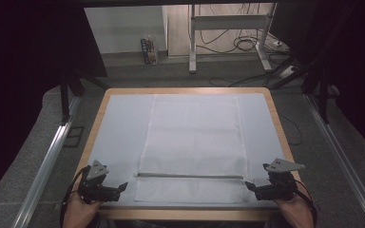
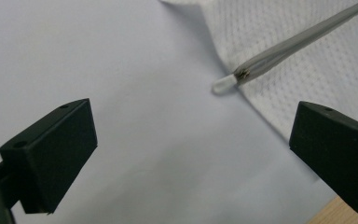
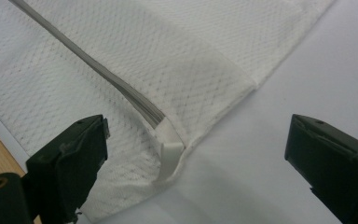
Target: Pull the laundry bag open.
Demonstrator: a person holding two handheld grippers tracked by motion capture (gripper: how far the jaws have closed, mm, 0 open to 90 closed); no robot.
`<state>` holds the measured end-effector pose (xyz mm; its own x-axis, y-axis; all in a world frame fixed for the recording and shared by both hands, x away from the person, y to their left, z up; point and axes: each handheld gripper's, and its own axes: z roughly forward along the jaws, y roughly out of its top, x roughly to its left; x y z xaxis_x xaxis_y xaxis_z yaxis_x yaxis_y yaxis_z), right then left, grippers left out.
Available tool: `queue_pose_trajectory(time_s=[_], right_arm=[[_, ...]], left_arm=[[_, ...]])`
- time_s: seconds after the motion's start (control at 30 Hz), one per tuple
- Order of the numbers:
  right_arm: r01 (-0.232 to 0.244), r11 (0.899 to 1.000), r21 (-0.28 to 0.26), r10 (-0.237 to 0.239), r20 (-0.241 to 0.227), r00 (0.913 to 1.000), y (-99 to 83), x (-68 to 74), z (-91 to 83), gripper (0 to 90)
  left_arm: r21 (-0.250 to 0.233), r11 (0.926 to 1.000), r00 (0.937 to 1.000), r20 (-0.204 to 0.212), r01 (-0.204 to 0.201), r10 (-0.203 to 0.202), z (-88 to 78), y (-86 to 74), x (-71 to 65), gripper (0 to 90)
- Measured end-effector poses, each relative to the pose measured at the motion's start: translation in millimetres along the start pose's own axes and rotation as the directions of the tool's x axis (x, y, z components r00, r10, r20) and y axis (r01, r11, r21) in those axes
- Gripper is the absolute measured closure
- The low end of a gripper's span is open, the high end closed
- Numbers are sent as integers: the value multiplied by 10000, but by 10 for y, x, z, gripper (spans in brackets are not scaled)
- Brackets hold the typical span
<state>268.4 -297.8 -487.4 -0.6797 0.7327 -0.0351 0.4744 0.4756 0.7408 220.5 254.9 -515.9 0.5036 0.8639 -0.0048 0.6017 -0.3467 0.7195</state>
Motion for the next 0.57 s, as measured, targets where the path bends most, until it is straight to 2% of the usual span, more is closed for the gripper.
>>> queue_pose_trajectory(time_s=[0.13,0.23,0.33,0.37,0.57], right_arm=[[-133,9999,103,133,5,9999,-61,-28,-21,36],[-254,9992,309,256,-51,9997,-119,-38,-6,24],[-326,9972,674,338,-178,9993,-169,-48,24,12],[-331,9967,736,347,-199,9992,-170,-52,29,11],[-361,9959,835,379,-207,9991,-171,-59,45,9]], left_arm=[[5,10000,9999,-140,48,-48,-2,-79,25,0],[247,9997,9997,-229,6,0,17,-122,38,0],[220,9997,9993,-367,-41,49,13,-123,24,0],[341,9994,9990,-445,-70,85,25,-121,18,0],[557,9983,9983,-560,-156,187,51,-108,2,0]])
